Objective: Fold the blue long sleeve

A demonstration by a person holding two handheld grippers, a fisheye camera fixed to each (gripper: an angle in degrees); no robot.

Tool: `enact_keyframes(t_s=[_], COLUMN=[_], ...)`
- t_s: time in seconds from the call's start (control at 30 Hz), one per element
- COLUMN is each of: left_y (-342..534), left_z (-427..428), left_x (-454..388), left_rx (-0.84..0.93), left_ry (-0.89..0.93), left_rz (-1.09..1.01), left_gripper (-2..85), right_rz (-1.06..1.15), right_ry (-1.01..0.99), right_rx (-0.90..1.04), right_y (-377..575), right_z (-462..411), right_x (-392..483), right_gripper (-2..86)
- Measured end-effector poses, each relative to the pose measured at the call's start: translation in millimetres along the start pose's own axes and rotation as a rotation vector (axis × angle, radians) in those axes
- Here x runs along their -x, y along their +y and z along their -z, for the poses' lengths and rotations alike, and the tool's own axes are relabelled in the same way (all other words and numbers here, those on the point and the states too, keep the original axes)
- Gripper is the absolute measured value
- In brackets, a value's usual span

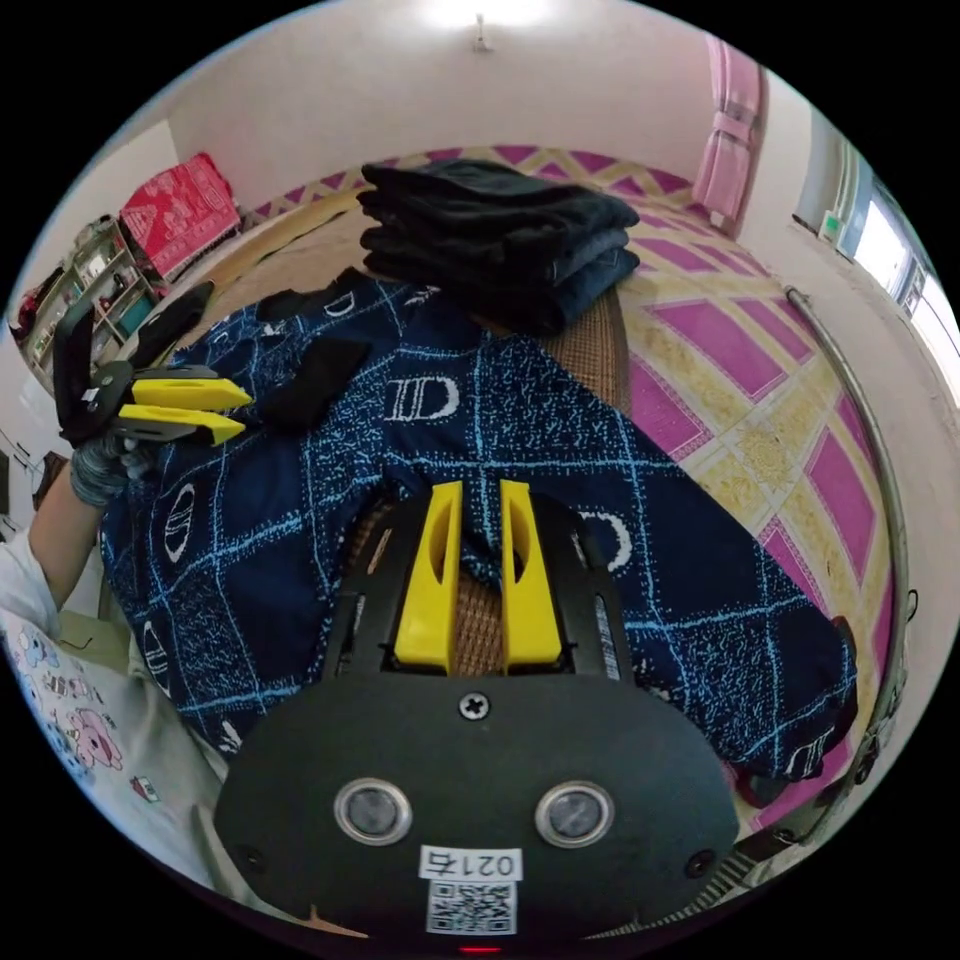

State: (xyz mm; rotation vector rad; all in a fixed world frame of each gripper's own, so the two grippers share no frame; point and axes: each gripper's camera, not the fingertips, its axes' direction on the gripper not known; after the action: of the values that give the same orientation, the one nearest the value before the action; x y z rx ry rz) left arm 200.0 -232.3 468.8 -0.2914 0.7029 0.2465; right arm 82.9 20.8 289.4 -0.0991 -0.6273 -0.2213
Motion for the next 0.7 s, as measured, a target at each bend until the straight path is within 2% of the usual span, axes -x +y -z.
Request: enact_keyframes(t_s=[0.23, 0.37, 0.47, 0.53, 0.57, 0.7], left_y=[-32.7, -30.7, -10.3, 26.3, 38.0, 142.5], left_z=[9.1, 46.1, 120.7, 208.2, 233.4, 421.5], left_x=[-20.8, -4.8, 42.0, 88.2, 100.3, 183.6], left_rx=[0.068, 0.028, -0.163, -0.357, -0.400, -0.611], left_ry=[-0.110, -0.143, -0.006, 0.051, 0.050, -0.072], left_rz=[-0.031, 0.024, 0.206, 0.318, 0.339, 0.455], left_gripper=[8.7, 2.7, 0.8, 0.1, 0.0, -0.5], right_rz=[-0.005, -0.006, -0.016, -0.021, -0.023, -0.024], right_ry=[0.001, 0.000, -0.014, -0.018, -0.019, -0.020], right_rx=[-0.007, -0.008, -0.009, -0.008, -0.009, -0.009], right_y=[-6.1, -9.3, -11.4, -12.5, -13.2, -14.8], right_z=[-6.7, -9.3, -10.6, -11.2, -11.6, -12.4], right_x=[8.4, 9.4, 6.1, 4.1, 2.9, -0.6], right_gripper=[6.9, 6.9, 6.9, 6.8, 6.8, 6.8])
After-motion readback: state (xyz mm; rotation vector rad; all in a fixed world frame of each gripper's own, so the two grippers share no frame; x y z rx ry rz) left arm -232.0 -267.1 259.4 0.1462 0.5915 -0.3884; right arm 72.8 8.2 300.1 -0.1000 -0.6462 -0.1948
